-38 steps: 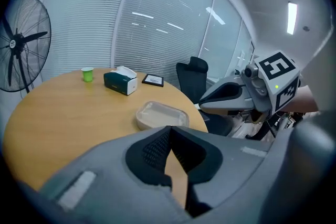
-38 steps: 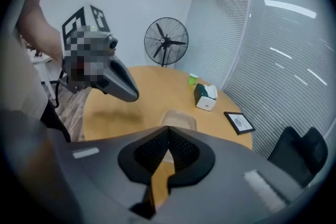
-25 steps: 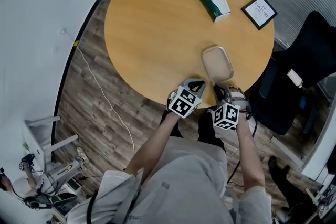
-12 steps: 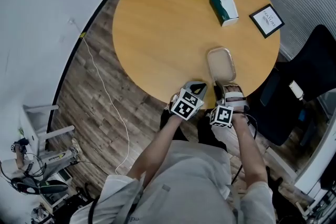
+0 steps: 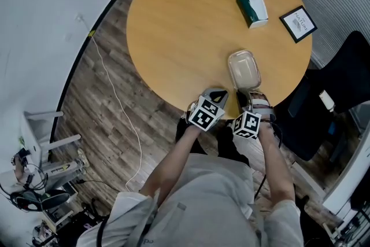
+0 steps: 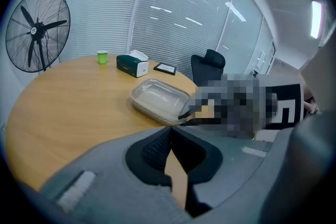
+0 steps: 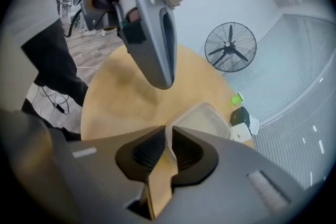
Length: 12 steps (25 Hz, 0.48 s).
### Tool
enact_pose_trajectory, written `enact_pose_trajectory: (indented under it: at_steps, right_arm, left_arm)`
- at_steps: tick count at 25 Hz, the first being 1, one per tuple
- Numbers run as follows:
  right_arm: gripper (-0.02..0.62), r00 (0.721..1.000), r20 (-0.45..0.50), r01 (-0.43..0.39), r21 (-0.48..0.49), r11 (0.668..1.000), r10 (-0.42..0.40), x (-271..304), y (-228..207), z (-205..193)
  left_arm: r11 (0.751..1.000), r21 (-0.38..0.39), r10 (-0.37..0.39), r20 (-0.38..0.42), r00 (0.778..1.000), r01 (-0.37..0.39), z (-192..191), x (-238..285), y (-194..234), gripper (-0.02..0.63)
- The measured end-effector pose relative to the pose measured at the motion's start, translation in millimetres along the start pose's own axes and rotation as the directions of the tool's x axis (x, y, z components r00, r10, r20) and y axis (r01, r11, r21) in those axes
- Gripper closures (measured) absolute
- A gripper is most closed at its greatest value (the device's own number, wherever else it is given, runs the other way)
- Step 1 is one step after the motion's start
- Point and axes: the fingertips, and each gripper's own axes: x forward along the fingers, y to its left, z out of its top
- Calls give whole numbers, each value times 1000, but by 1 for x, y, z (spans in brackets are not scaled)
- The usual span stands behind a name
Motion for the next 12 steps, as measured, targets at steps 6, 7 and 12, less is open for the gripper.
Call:
enact_pose_trajectory:
  at_steps: [6, 7, 12]
  right_arm:
    - [563, 990, 67, -136, 255, 957, 123, -5, 1, 10]
    - [565, 985, 86, -167, 301, 939, 147, -6, 1, 13]
    - [574, 946, 182, -324, 479, 816, 269, -12, 0, 25]
  left_arm:
    - [1000, 11, -28, -9, 1000, 28, -2, 3, 4, 600]
    - [999, 15, -34, -8, 999, 34, -2, 4, 5, 600]
    - [998, 21, -54, -22, 998, 54, -3, 14, 5, 600]
